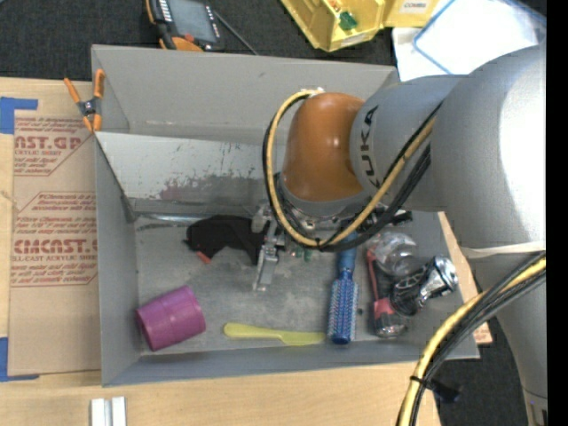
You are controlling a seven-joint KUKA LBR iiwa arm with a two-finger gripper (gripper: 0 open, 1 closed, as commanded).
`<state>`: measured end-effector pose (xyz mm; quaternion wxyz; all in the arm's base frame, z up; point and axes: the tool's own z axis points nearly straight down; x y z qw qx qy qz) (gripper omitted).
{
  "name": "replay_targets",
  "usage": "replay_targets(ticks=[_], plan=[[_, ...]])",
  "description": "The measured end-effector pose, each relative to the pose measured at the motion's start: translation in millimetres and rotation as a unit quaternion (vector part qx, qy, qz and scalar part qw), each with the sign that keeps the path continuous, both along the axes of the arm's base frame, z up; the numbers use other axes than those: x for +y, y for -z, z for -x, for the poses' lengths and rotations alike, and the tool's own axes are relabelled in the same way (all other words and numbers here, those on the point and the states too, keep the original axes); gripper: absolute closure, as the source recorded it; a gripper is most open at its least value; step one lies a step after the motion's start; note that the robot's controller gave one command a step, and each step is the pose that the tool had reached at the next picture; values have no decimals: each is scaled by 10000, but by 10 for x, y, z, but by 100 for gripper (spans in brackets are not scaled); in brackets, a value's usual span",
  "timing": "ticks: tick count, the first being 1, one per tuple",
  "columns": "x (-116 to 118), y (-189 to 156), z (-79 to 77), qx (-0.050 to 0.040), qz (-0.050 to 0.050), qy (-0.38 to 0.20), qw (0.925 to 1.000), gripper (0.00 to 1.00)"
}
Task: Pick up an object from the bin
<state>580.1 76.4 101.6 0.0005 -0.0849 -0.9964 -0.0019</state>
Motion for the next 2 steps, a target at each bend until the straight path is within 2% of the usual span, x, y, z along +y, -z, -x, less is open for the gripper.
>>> replay_targets(ticks=[1,2], plan=[[148,308,-77,-47,0,-4,10000,0],[258,296,-79,-40,-9,770,9970,100]])
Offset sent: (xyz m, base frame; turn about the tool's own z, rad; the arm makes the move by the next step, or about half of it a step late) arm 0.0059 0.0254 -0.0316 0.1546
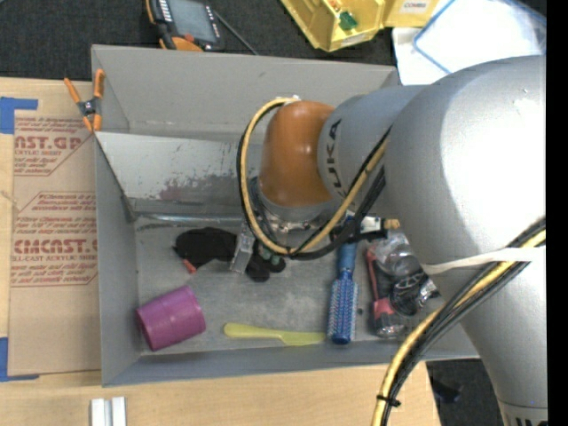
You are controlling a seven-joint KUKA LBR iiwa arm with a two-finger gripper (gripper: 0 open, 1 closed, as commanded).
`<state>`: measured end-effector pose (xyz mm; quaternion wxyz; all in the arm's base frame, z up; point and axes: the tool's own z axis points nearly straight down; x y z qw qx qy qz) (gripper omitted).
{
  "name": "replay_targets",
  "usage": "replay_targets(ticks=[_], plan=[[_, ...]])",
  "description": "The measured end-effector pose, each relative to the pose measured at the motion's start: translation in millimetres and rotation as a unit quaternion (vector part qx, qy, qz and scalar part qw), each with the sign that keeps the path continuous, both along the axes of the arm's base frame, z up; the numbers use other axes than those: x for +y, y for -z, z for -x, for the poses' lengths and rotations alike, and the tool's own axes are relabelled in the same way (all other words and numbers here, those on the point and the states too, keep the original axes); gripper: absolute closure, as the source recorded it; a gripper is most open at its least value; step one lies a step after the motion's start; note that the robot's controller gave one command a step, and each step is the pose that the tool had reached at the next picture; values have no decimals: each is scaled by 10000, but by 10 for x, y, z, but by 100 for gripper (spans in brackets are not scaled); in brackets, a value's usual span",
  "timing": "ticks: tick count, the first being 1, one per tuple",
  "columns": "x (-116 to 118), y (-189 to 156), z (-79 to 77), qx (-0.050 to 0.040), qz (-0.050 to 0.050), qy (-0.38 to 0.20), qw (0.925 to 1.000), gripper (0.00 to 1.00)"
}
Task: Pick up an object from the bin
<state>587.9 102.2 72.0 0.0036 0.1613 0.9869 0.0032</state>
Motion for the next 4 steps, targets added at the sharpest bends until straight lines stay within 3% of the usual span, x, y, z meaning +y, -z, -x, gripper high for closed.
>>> replay_targets(ticks=[4], plan=[[2,-150,8,10,-3,-5,10000,100]])
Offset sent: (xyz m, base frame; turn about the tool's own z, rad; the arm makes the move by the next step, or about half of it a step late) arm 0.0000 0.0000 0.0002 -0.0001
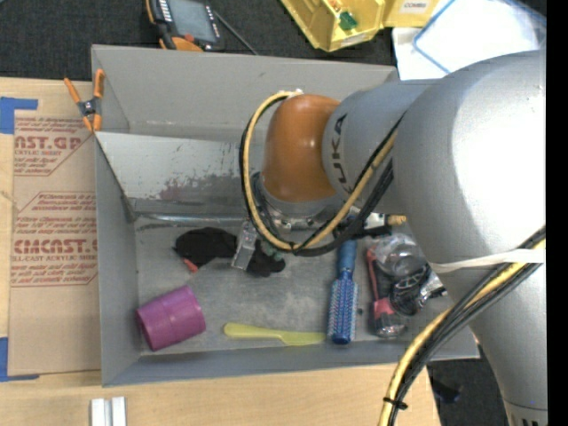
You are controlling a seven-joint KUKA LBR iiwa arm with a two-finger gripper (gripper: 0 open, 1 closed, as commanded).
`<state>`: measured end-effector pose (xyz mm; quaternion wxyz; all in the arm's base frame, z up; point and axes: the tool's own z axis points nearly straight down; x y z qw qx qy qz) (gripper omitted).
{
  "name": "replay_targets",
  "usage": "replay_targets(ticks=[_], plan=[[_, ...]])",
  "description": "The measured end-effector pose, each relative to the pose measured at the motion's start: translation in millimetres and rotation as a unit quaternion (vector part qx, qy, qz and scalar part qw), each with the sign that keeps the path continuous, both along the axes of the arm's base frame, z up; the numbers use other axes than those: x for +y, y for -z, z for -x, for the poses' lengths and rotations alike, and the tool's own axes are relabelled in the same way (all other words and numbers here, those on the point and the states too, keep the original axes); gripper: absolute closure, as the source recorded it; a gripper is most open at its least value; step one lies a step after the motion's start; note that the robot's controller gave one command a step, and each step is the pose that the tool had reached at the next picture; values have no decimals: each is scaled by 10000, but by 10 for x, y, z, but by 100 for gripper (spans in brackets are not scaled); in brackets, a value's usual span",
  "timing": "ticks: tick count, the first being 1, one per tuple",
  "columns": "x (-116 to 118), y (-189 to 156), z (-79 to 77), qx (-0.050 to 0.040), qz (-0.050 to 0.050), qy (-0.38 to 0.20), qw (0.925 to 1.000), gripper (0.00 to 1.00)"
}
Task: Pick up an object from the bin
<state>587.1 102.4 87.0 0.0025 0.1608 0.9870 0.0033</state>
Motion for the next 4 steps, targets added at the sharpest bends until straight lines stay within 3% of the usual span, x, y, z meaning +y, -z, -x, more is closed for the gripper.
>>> replay_targets(ticks=[4], plan=[[8,-547,-1,-6,-8,-7,10000,100]])
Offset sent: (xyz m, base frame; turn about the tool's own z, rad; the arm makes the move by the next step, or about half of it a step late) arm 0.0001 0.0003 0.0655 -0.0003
